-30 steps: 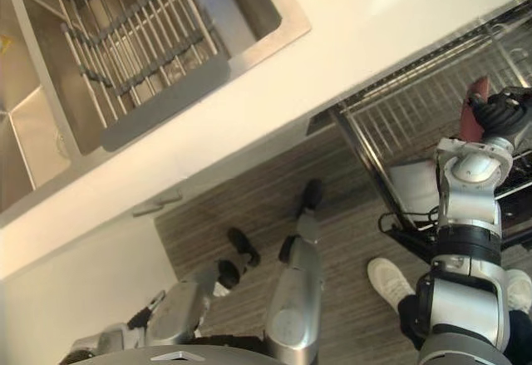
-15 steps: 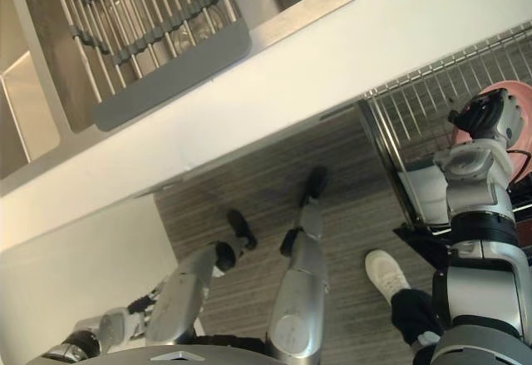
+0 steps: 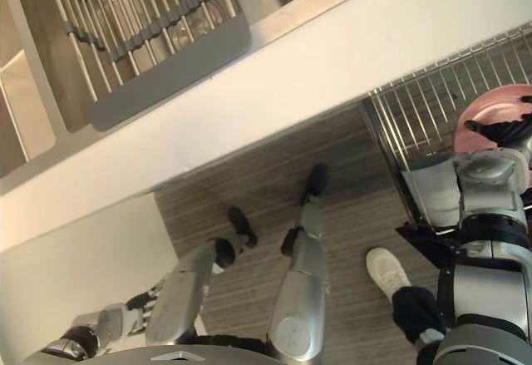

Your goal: Walk over to the sink, pick up the cup, carry it to the dishwasher, place the cup inside the dishwasher, then close the dishwasher door

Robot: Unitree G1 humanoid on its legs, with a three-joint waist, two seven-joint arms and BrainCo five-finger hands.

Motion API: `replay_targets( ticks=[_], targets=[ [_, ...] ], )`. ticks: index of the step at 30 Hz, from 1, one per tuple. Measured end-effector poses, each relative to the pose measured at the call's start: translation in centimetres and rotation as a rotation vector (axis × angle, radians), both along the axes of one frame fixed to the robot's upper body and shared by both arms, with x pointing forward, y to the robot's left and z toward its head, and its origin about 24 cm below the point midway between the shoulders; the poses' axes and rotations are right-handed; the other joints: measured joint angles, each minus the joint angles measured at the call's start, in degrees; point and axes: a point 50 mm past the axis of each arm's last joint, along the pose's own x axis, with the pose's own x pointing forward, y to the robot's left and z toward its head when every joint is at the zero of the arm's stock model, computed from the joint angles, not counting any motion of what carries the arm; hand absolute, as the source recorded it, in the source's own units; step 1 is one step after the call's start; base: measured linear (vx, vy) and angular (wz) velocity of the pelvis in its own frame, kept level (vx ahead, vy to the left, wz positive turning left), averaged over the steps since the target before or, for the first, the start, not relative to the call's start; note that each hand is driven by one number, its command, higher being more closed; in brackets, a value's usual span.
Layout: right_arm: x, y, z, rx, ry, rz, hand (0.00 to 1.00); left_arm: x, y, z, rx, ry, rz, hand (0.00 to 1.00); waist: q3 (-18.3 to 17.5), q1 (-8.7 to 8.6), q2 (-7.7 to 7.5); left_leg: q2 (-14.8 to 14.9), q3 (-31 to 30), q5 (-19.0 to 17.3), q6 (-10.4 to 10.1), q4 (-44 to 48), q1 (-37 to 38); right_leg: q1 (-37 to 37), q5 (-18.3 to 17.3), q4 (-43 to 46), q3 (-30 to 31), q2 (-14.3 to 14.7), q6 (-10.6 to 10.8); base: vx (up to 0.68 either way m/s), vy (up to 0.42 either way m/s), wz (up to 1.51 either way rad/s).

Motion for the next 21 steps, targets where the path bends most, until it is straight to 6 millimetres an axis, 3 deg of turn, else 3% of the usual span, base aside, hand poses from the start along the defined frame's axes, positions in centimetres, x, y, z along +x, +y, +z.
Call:
replay_targets(
  ticks=[4, 7, 12, 15, 18, 19, 21],
  targets=[
    [-0.3, 1.0, 0.3, 0.104, -0.226, 0.094, 0.0, -0.3, -0.2, -0.1, -0.006, -0.005, 0.013, 0.0, 0.0, -0.89, -0.01, -0.1, 0.2, 0.0, 0.0, -1.0, 3.6, 3.2, -0.5, 0.0, 0.0, 0.1, 0.3, 0.01, 0.091, -0.09],
    [-0.6, 2.8, 1.3, 0.111, -0.399, 0.19, 0.0, -0.6, -0.1, -0.3, -0.023, -0.014, 0.057, 0.0, 0.1, -2.43, -0.16, -0.1, 0.5, -0.2, -0.2, -2.0, 7.2, 6.2, -1.6, 0.0, 0.0, 0.3, 0.4, 0.0, 0.079, -0.13],
    [-3.2, 4.1, 2.1, 0.098, -0.597, 0.224, 0.0, -0.8, 0.5, -0.1, -0.005, -0.035, 0.089, 0.0, 1.3, -5.09, -1.98, 1.0, 1.5, -0.8, -1.2, -3.3, 14.3, 12.3, -3.1, 0.0, -0.2, 1.7, 0.5, 0.02, 0.039, -0.21],
    [-5.9, 3.0, 2.1, 0.078, -0.655, 0.16, 0.0, -0.8, 1.2, 0.0, 0.026, -0.039, 0.095, 0.0, 2.1, -6.55, -4.12, 2.0, 2.4, -1.1, -1.9, -4.7, 19.2, 16.3, -4.1, -0.1, -0.2, 2.9, 0.5, 0.04, 0.0, -0.25],
    [-9.5, 0.4, 1.6, 0.116, -0.728, 0.022, 0.0, -2.2, 1.4, -0.4, 0.039, 0.028, 0.055, 0.0, 1.3, -8.23, -6.16, 2.7, 3.2, -0.9, -2.9, -6.5, 22.6, 19.3, -4.9, -0.8, -0.5, 4.3, 0.5, 0.09, -0.007, -0.14],
    [-10.7, -0.7, 1.0, 0.139, -0.741, -0.041, 0.0, -3.1, 1.5, -0.6, 0.032, 0.058, 0.065, 0.0, 0.2, -9.12, -6.72, 2.9, 3.2, -0.8, -3.2, -7.0, 23.2, 20.0, -5.0, -1.4, -0.8, 4.8, 0.6, 0.12, -0.016, -0.02],
    [-15.1, -4.1, -0.4, 0.219, -0.807, -0.239, 0.0, -5.7, 1.7, -1.1, 0.017, 0.151, 0.109, 0.0, -2.8, -9.73, -7.77, 4.1, 4.0, -0.6, -4.1, -7.4, 25.4, 21.6, -5.4, -1.5, -1.0, 6.1, 0.5, 0.15, -0.001, -0.05]
  ],
)
